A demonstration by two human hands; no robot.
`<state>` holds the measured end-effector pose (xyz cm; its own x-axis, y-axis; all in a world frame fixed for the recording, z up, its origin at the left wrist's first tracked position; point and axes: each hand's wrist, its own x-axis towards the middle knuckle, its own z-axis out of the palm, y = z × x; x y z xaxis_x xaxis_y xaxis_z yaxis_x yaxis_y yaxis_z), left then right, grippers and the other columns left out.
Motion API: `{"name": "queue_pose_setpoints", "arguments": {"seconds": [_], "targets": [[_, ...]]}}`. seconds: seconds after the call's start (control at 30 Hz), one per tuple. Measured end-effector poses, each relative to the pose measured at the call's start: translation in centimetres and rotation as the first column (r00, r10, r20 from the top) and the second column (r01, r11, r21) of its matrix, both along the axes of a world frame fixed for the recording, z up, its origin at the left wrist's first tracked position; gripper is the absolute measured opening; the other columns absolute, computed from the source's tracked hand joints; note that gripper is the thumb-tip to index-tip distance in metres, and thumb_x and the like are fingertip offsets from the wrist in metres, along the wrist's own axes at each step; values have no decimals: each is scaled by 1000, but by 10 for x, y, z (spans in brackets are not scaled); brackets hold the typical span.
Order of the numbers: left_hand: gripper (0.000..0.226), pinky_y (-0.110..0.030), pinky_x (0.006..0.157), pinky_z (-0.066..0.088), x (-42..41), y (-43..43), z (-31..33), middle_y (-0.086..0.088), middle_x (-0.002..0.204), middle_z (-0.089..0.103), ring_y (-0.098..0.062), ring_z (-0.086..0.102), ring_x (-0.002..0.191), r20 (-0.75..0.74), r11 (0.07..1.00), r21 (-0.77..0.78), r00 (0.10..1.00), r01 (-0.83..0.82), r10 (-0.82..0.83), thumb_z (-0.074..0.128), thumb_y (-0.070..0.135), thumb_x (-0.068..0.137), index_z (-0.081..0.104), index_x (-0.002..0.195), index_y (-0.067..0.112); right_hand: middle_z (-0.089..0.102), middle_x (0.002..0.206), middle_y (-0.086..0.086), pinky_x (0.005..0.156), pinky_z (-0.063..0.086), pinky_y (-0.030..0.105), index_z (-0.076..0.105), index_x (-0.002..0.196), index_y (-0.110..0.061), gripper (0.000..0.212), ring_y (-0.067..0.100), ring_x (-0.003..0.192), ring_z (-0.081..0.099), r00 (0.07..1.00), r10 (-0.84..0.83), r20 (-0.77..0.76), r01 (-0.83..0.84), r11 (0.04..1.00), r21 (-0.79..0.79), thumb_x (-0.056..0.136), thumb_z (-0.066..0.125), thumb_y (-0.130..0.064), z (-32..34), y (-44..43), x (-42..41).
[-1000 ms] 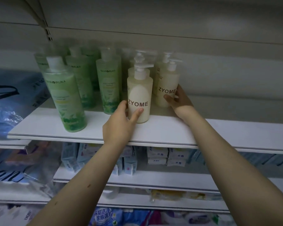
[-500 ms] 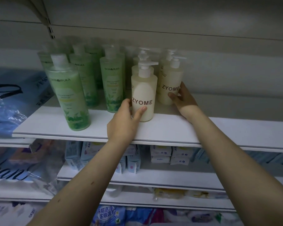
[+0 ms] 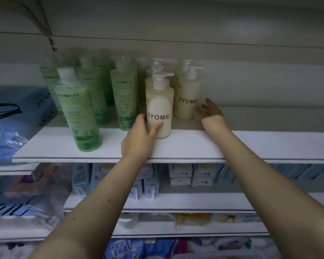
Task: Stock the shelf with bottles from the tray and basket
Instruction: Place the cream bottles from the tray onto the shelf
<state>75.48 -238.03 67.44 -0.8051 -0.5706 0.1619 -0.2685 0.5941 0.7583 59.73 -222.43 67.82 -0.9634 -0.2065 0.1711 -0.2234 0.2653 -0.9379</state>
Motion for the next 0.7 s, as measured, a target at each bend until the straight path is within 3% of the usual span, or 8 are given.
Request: {"name": "queue_pose_setpoints", "arguments": {"seconds": [0.27, 0.33, 0.43, 0.57, 0.63, 0.7], "targets": [[62, -37, 90, 41, 6, 2, 1, 3, 141, 52, -22, 50, 126, -36, 996, 74, 998, 54, -52, 44, 59, 93, 35, 143, 22, 53, 138, 7, 98, 37, 21, 45, 141, -7, 46, 9, 115, 49, 998, -29, -54, 33, 997, 65, 100, 52, -27, 13, 77, 75], [67, -42, 101, 43, 17, 10, 1, -3, 144, 48, -24, 48, 129, -111, 998, 60, 994, 21, -14, 50, 55, 92, 34, 145, 17, 56, 135, 5, 107, 41, 32, 50, 138, -9, 43, 11, 117, 51, 997, -62, -49, 62, 998, 10, 99, 53, -28, 18, 105, 95], [50, -42, 103, 42, 40, 47, -2, -5, 137, 51, -24, 47, 126, -336, 994, 58, 936, -91, 105, 53, 41, 96, 46, 136, 13, 58, 129, -1, 108, 43, 42, 55, 133, -14, 39, 15, 122, 54, 991, -128, -27, 125, 987, -98, 98, 55, -30, 22, 151, 124], [27, -26, 97, 44, 64, 143, -7, 3, 124, 56, -13, 50, 117, -456, 974, 159, 887, 159, -71, 52, 31, 98, 56, 123, 19, 60, 127, -10, 106, 44, 34, 57, 127, -27, 31, 8, 121, 55, 977, -214, 19, 214, 954, -209, 97, 57, -34, 20, 219, 172], [25, -6, 86, 41, 74, 202, -6, 9, 118, 58, -4, 53, 110, -442, 911, 258, 878, 320, -183, 52, 30, 98, 57, 122, 22, 58, 120, -19, 95, 44, 17, 54, 128, -29, 32, -3, 114, 54, 965, -262, 15, 258, 938, -231, 97, 56, -32, 14, 258, 201], [24, 1, 77, 38, 89, 264, -5, 18, 111, 58, 6, 53, 102, -411, 824, 352, 864, 443, -289, 52, 31, 98, 57, 122, 25, 56, 120, -22, 90, 40, 11, 52, 132, -28, 36, -9, 110, 51, 940, -340, 15, 334, 912, -237, 97, 56, -32, 4, 306, 233]]}}
